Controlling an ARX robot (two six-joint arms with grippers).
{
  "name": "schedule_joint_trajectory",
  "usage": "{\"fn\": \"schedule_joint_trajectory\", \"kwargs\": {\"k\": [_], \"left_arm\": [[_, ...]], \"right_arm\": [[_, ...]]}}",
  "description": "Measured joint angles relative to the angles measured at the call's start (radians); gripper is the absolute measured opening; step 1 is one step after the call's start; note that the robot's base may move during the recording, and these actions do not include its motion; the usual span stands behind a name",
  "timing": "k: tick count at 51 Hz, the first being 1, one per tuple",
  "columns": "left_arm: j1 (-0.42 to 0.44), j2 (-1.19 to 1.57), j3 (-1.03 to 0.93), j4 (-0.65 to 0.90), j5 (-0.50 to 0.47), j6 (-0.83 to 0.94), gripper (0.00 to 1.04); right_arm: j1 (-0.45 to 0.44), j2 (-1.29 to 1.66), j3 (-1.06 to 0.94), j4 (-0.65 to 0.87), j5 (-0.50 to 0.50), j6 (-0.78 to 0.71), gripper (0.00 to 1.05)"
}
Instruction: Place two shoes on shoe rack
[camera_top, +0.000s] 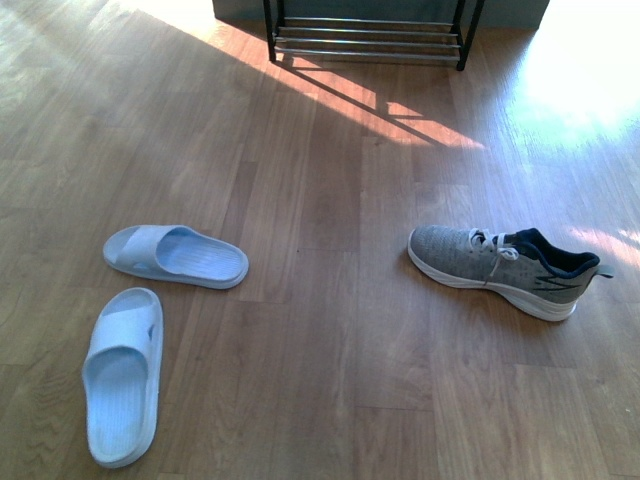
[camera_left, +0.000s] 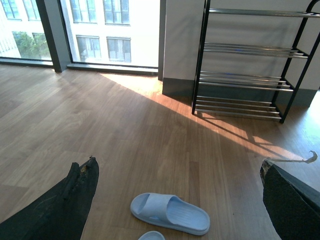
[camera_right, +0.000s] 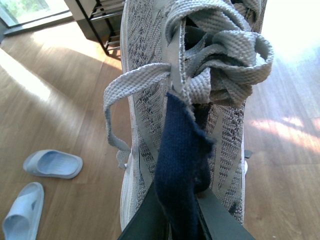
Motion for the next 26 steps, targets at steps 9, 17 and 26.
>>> {"fn": "schedule_joint_trajectory", "kwargs": {"k": [9, 17, 26], "left_arm": [[0.000, 0.000, 0.000, 0.000, 0.002, 0.000, 0.95], [0.000, 0.000, 0.000, 0.000, 0.002, 0.000, 0.95], [0.000, 0.000, 0.000, 0.000, 0.003, 0.000, 0.95]], "right_arm": [[0.000, 0.000, -0.002, 0.000, 0.007, 0.000, 0.02], [0.000, 0.001, -0.003, 0.000, 0.000, 0.000, 0.02], [0.000, 0.001, -0.002, 0.000, 0.005, 0.000, 0.02]]}}
